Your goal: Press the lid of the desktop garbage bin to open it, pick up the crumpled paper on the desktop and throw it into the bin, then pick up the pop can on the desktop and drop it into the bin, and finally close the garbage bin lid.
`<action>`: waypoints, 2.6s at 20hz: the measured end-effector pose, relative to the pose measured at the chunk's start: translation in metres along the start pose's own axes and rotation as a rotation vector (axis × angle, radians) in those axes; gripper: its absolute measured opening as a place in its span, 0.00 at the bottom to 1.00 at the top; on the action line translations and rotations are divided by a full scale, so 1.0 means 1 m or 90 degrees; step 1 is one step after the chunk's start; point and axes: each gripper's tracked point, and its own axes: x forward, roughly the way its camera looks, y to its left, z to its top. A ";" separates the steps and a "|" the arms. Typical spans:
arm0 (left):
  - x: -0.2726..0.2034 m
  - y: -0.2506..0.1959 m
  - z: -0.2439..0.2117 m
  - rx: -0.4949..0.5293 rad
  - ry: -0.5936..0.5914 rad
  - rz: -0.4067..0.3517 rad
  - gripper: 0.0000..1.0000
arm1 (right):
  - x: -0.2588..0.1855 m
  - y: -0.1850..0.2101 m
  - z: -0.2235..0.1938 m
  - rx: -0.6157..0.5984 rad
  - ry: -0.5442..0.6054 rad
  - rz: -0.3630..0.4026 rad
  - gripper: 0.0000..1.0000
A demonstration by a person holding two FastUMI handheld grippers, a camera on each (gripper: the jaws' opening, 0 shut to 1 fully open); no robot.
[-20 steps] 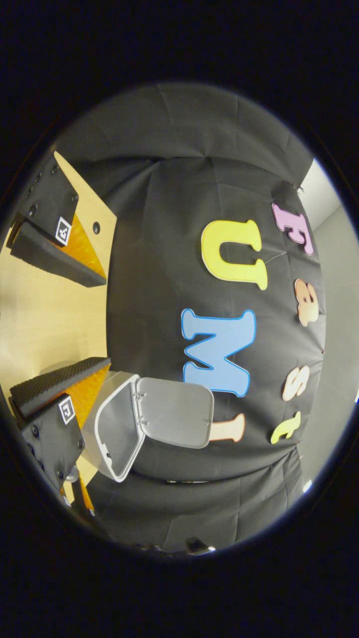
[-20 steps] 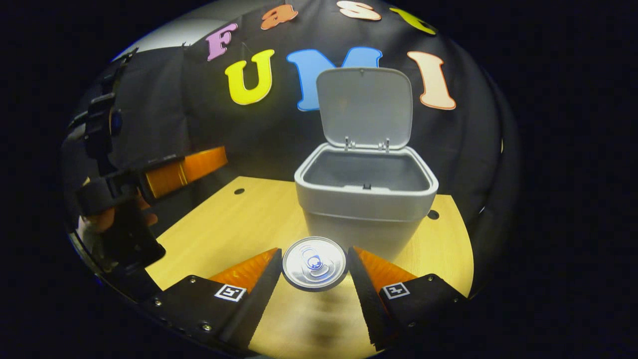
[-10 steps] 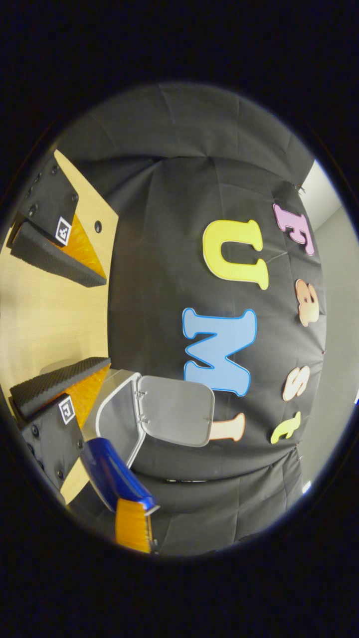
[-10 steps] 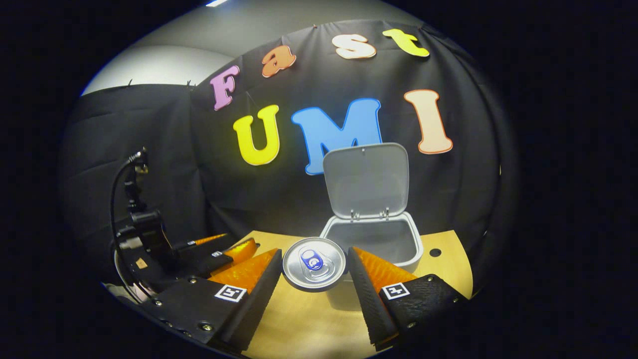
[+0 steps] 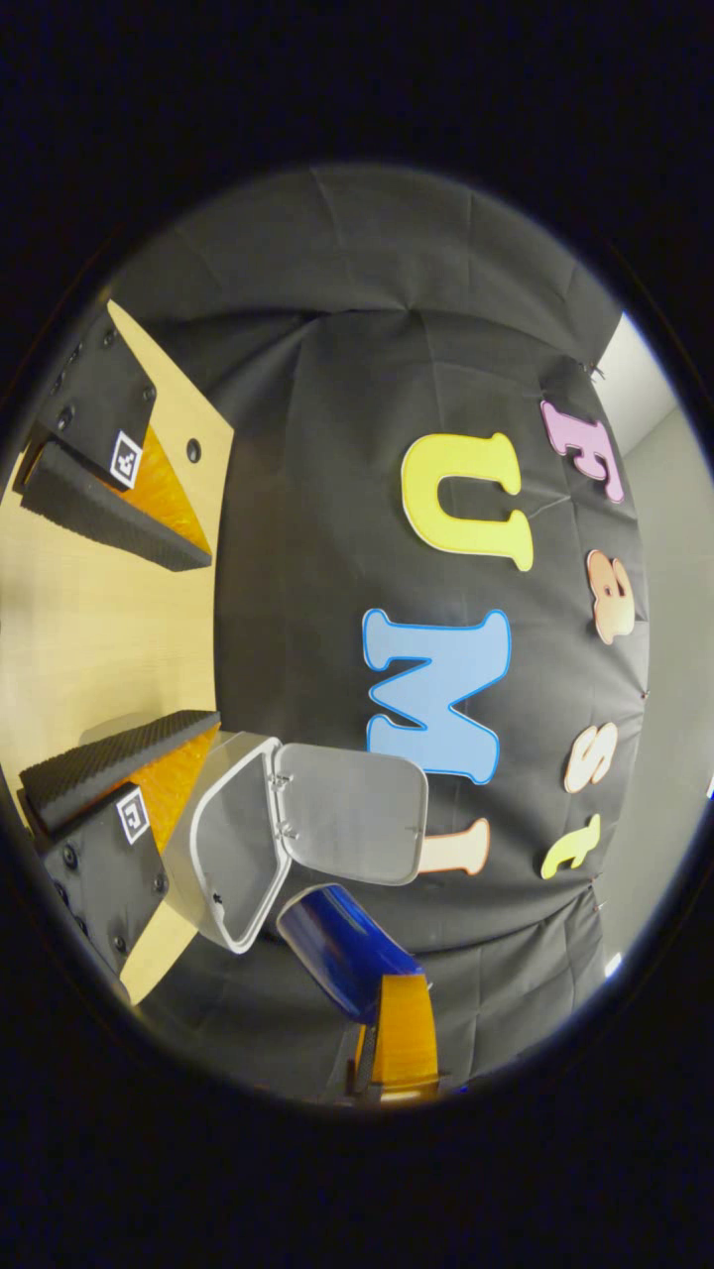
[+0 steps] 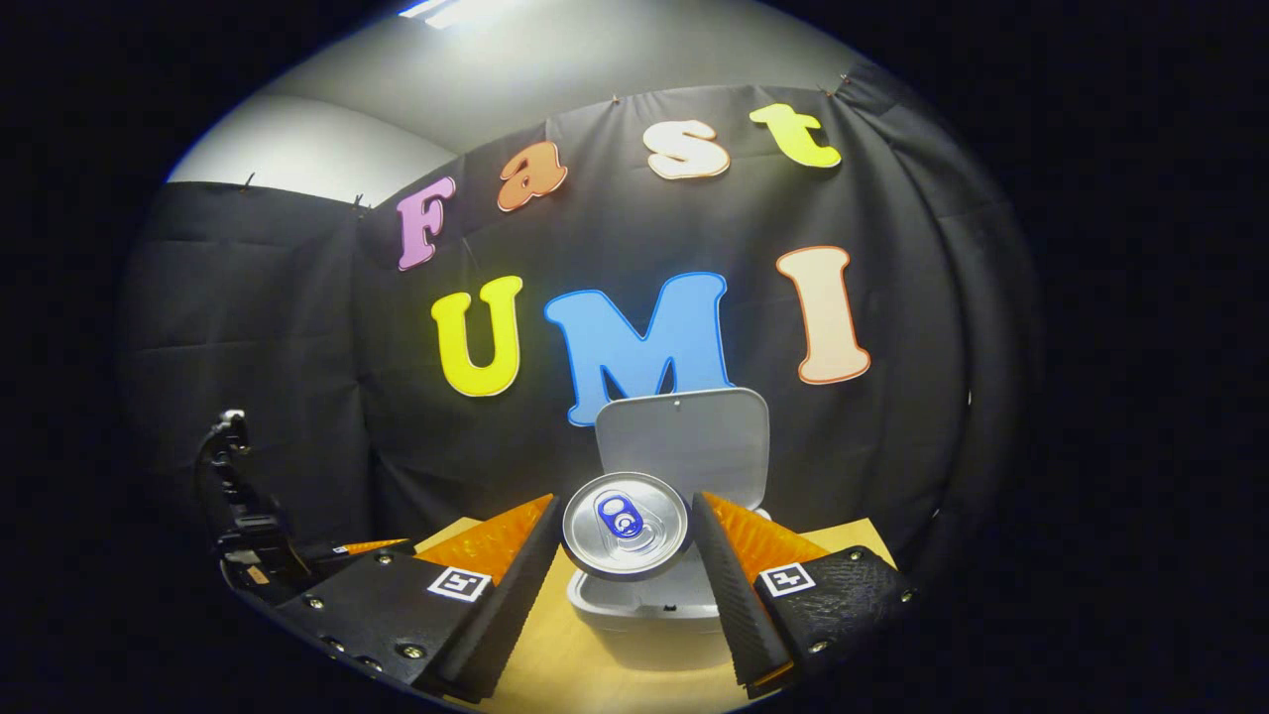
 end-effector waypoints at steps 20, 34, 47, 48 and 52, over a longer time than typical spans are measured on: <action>0.006 0.009 0.001 0.006 0.003 0.011 0.95 | 0.034 -0.052 -0.035 0.008 0.049 -0.096 0.85; 0.001 0.012 0.005 -0.002 0.002 0.010 0.96 | 0.041 -0.048 0.004 0.007 0.001 -0.097 0.85; 0.010 0.037 0.021 -0.011 0.000 0.037 0.96 | 0.096 -0.036 0.061 -0.023 -0.060 -0.077 0.84; 0.011 0.040 0.021 -0.011 0.001 0.039 0.96 | 0.100 -0.037 0.064 -0.024 -0.066 -0.081 0.85; 0.017 0.048 0.022 -0.010 0.004 0.046 0.96 | 0.118 -0.040 0.067 -0.019 -0.080 -0.097 0.84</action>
